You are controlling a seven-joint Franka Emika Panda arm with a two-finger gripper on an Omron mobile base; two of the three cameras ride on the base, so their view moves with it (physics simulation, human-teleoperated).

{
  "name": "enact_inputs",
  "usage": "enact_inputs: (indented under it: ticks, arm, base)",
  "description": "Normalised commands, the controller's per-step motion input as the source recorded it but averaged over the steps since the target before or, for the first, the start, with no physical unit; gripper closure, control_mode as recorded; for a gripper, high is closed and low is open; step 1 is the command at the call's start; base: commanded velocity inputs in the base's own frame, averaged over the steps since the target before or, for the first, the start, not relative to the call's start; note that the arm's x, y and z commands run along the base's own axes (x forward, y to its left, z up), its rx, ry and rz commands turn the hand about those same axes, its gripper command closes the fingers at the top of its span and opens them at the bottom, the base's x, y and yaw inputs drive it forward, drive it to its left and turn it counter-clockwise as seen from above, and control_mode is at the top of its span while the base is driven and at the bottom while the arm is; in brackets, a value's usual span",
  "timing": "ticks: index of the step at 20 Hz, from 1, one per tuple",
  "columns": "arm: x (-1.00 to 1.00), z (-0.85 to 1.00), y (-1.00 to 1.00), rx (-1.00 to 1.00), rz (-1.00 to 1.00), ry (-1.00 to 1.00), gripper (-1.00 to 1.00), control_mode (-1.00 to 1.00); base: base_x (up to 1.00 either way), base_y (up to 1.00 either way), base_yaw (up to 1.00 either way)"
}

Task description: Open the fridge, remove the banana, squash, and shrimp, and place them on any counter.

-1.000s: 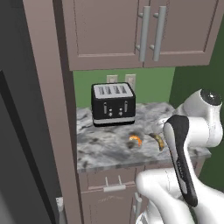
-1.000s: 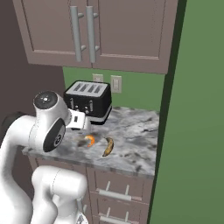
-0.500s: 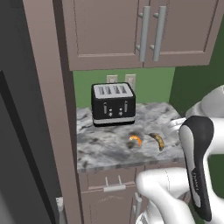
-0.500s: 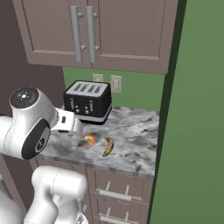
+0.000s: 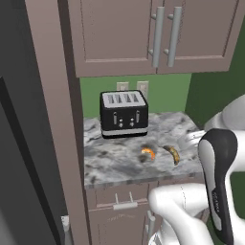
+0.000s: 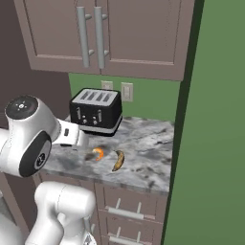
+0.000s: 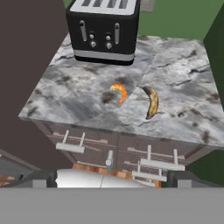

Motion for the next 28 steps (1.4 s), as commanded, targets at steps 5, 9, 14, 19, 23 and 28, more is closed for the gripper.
enact_inputs:
  ticks: [5,9,14,19,23,28]
  arm:
    - [0.0,0.0,0.0,0.0,0.0,0.0,-1.0,1.0]
    - [0.0,0.0,0.0,0.0,0.0,0.0,-1.0,1.0]
    - [0.0,0.0,0.0,0.0,0.0,0.0,-1.0,1.0]
    - [0.0,0.0,0.0,0.0,0.0,0.0,-1.0,1.0]
    - [0.0,0.0,0.0,0.0,0.0,0.0,-1.0,1.0]
    - [0.0,0.0,0.0,0.0,0.0,0.0,-1.0,1.0]
  base:
    - [-0.95,0.21,-0.18]
    - [-1.0,0.08,-0.22]
    - [-0.93,0.2,-0.16]
    - [-0.46,0.38,0.0]
    - [-0.12,0.82,0.0]
    - [-0.2,0.97,0.0]
